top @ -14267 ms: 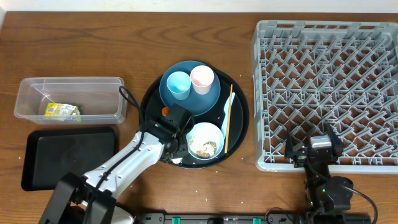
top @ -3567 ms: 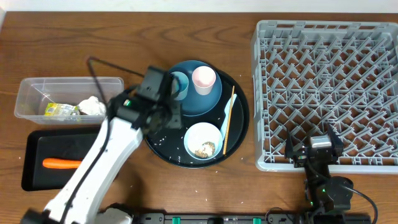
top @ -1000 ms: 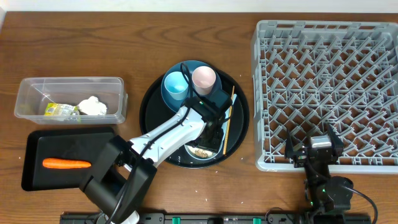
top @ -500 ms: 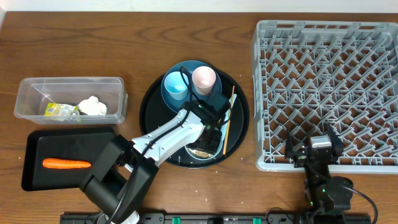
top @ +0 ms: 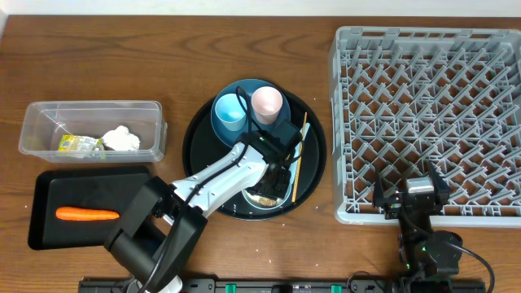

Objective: Sort waste into correct bins and load items into the dishwasher rack

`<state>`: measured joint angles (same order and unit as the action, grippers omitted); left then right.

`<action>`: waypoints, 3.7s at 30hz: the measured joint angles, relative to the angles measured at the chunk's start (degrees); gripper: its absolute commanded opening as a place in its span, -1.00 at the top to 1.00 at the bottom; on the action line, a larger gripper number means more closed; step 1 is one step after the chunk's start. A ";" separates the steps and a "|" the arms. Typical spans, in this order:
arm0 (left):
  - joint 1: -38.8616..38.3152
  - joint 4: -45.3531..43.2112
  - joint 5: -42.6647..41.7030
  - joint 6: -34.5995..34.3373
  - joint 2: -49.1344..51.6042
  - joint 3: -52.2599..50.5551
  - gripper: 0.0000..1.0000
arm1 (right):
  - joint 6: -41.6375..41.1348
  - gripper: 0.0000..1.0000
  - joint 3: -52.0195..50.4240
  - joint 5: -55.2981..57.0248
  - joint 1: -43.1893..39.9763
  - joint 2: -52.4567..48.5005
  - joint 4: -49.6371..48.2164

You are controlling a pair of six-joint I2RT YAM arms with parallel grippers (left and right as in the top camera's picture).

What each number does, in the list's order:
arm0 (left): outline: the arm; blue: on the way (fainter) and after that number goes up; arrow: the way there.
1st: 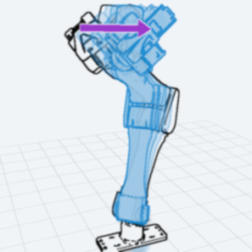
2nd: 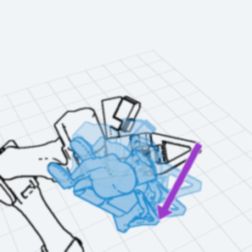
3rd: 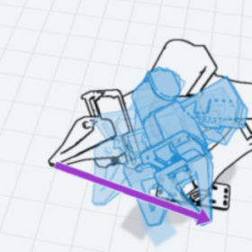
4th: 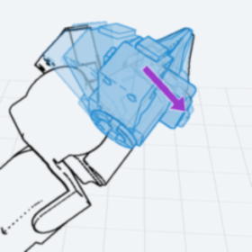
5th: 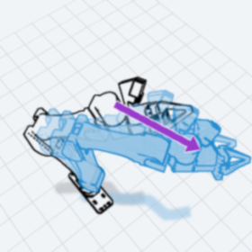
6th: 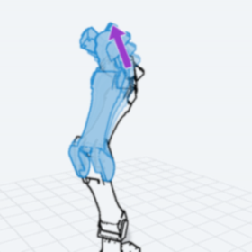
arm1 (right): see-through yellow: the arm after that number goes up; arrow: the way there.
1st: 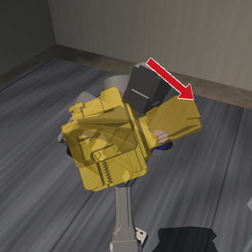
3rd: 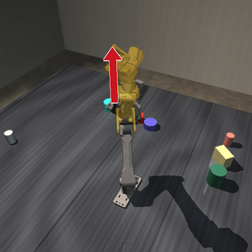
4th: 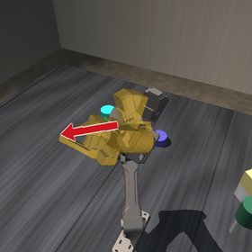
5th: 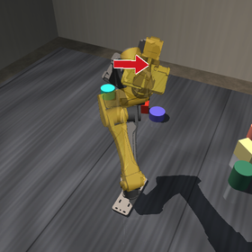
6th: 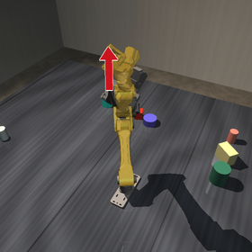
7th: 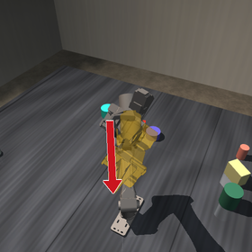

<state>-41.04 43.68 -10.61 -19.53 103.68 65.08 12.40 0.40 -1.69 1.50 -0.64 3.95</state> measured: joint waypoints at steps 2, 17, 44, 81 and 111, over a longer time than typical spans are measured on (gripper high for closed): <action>0.00 0.17 0.07 0.00 -0.02 0.48 0.78 | 0.00 -0.98 0.00 0.00 0.00 0.00 0.00; -0.02 0.90 4.87 0.11 -0.17 0.76 0.78 | 0.00 -0.98 0.00 0.00 0.00 0.00 0.00; -0.46 5.88 0.44 0.00 -5.22 0.76 -0.01 | 0.00 -0.99 0.00 0.00 0.00 0.02 0.00; -3.65 1.81 3.30 -3.41 -5.20 -2.73 0.00 | 0.00 -0.99 0.00 0.00 0.00 0.00 0.00; -3.61 -0.96 2.43 -5.97 -5.20 -4.26 -0.26 | 0.00 -0.99 0.00 0.00 0.00 0.00 0.00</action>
<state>-44.64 42.72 -8.19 -25.50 98.48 60.82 12.40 0.40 -1.69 1.50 -0.64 3.95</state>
